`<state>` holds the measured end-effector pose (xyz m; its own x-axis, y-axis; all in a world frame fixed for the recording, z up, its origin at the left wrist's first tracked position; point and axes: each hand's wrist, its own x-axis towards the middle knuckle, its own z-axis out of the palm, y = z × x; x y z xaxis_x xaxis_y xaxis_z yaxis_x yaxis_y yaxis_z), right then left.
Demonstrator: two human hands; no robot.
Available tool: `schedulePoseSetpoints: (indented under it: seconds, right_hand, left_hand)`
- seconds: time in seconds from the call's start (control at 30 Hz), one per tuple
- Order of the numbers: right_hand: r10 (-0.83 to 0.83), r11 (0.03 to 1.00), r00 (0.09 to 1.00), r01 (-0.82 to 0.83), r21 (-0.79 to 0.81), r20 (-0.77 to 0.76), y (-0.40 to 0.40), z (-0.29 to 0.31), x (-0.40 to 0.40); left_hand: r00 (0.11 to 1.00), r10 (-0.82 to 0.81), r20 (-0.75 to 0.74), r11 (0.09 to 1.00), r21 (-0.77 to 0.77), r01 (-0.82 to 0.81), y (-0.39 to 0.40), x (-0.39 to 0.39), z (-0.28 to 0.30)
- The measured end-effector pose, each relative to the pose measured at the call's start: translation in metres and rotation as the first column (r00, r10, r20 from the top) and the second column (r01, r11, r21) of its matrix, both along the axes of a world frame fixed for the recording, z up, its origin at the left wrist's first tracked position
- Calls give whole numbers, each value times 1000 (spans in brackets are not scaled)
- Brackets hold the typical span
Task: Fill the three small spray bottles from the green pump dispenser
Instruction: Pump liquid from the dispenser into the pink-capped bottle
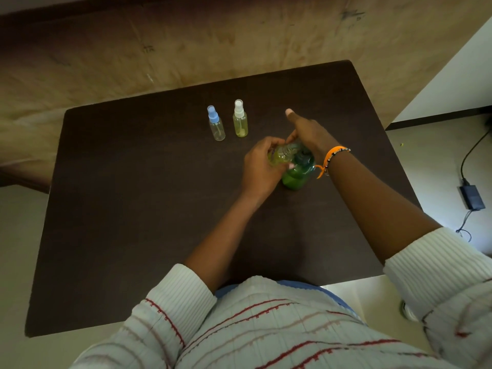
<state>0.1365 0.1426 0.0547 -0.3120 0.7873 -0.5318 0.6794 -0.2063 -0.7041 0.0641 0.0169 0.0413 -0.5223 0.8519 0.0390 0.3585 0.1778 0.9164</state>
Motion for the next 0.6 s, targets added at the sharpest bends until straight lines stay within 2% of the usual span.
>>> schedulePoseSetpoints:
  seconds: [0.07, 0.17, 0.27, 0.37, 0.53, 0.6]
  right_hand:
    - [-8, 1000, 1000, 7, -9, -25, 0, -1, 0]
    - [-88, 985, 994, 77, 152, 69, 0, -8, -2]
    - [-102, 971, 984, 67, 230, 143, -2, -9, -2]
    - [-80, 977, 988, 52, 208, 132, 0, -9, -3]
    - [-19, 997, 994, 10, 81, 109, 2, -5, -2]
    - [-25, 996, 994, 15, 89, 106, 1, -5, -2]
  left_hand:
    - [1000, -3, 3, 1000, -7, 3, 0, 0, 0]
    - [1000, 5, -1, 1000, -11, -5, 0, 2, -1]
    - [1000, 14, 8, 1000, -10, -14, 1, 5, -3]
    - [1000, 7, 8, 1000, 0, -7, 3, 3, -2]
    - [1000, 2, 22, 1000, -3, -2, 2, 1, 1]
    - [1000, 0, 26, 1000, 0, 0, 2, 1, -1]
